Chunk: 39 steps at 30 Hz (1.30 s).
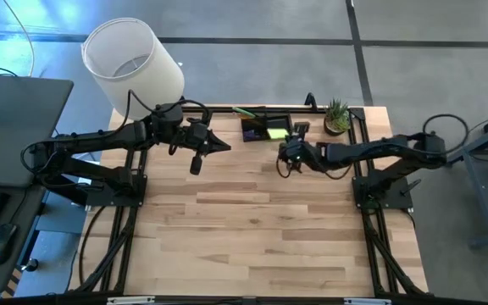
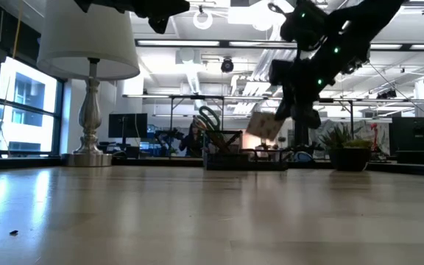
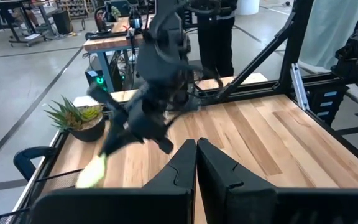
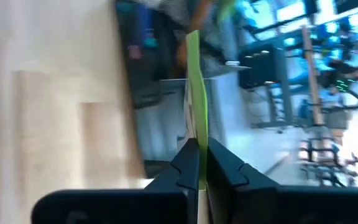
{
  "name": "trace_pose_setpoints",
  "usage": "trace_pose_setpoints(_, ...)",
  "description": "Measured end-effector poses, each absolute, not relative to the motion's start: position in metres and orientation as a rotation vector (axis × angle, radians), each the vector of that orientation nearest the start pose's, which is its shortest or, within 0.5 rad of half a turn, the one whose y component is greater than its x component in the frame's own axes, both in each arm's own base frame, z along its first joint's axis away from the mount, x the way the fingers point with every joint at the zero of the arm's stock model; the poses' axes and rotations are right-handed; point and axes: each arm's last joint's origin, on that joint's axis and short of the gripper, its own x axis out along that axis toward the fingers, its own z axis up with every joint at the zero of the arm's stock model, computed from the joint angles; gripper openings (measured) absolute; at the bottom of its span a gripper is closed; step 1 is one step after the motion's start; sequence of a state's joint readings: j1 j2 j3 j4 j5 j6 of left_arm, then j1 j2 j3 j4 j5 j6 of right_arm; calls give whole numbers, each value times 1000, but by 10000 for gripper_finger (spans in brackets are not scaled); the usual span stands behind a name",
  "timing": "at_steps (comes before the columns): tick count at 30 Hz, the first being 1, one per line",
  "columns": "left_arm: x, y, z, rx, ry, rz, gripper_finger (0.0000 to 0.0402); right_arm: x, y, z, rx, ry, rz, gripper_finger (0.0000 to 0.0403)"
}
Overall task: Pick and place office supplies into organizer
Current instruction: Put the green sticky notes into the black desk organizer
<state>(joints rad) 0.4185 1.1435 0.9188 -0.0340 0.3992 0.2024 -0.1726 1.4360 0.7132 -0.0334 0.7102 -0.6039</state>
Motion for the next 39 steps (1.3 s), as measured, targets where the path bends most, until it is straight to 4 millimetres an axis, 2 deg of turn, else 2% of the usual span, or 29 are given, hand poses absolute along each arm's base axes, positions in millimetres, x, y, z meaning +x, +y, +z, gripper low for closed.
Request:
trace_pose_setpoints(3, 237, 93, 324, 100, 236, -5, 1, 260, -74, 198, -756, 983, -636, 2)
trace_pose_setpoints(7, 237, 93, 325, 100, 227, -3, 1, 254, -90, 197, -768, 1020, -573, 2)
trace_pose_setpoints(16, 237, 93, 325, 99, 228, -3, 1, 254, -122, 178, -780, 1095, -538, 1)
trace_pose_setpoints(21, 237, 94, 324, 103, 233, 20, 1, 259, -133, 172, -796, 1060, -500, 1)
trace_pose_setpoints(24, 237, 94, 324, 105, 234, 22, 1, 260, -137, 165, -807, 1098, -476, 3)
trace_pose_setpoints(27, 237, 94, 324, 106, 234, 23, 1, 260, -141, 158, -775, 1146, -459, 15)
trace_pose_setpoints(39, 237, 94, 324, 105, 236, 22, 1, 264, -142, 158, -719, 1088, -471, 104)
